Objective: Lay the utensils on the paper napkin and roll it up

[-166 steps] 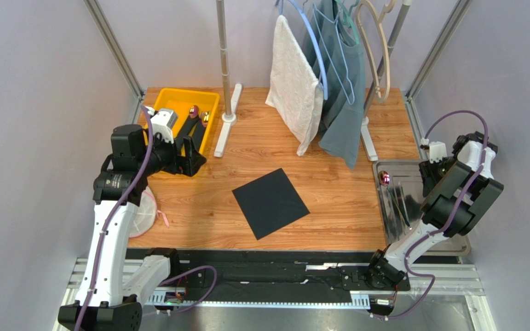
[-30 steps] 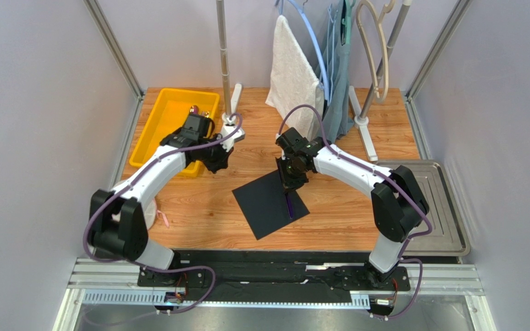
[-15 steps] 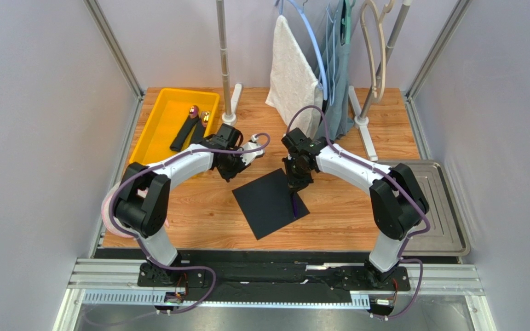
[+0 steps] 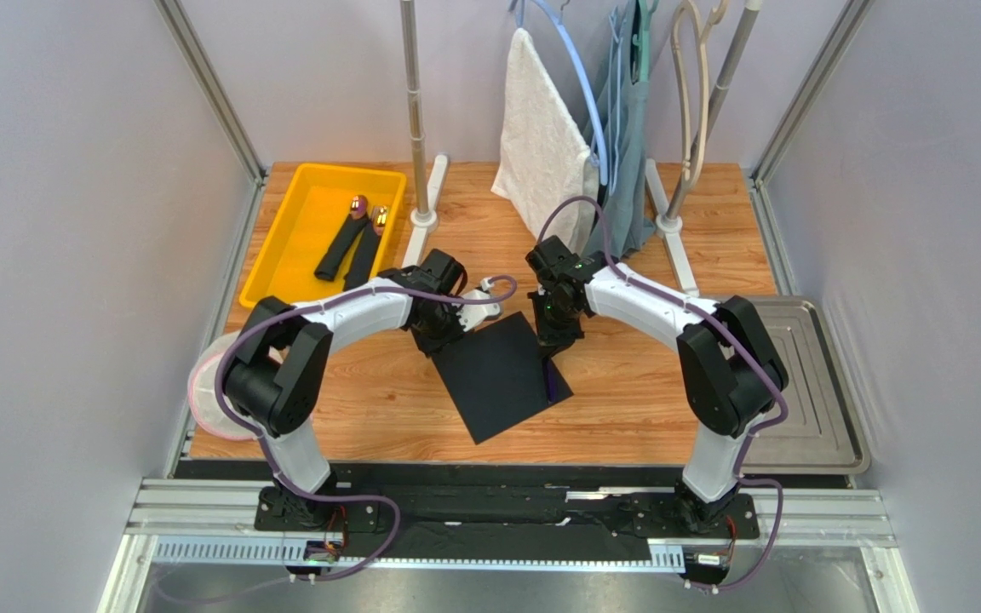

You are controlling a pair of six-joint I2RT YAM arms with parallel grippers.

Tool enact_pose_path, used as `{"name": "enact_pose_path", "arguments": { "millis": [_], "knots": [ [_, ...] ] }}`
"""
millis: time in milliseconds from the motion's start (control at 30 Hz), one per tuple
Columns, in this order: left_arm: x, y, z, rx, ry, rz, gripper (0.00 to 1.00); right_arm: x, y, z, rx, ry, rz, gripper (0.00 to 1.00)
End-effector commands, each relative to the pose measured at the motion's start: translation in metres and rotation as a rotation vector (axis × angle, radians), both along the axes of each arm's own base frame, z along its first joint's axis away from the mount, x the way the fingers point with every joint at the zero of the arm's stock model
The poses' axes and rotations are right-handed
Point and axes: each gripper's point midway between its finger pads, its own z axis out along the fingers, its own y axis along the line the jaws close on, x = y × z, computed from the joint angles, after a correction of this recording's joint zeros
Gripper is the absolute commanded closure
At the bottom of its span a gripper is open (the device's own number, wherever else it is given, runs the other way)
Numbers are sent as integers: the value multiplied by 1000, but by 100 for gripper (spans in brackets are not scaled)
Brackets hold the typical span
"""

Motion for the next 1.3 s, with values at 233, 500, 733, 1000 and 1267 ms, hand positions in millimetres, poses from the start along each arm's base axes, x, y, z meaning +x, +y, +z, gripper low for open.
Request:
{"name": "enact_pose_path", "arguments": {
  "millis": [233,500,733,1000,1267],
  "knots": [
    [-28,1,-11,30,82,-17,100,15,-4,5,12,-38,-27,100],
    [-62,-1,-7,13,239,158,100,19,-4,2,5,-38,-27,100],
    [-79,-3,-1,-8,312,262,100,23,2,4,25,-30,-41,100],
    [-74,-18,32,-123,311,318,94,18,22,14,61,-18,-31,100],
    [-37,-13,120,-444,146,454,28,11,40,5,35,7,-36,100]
  ]
}}
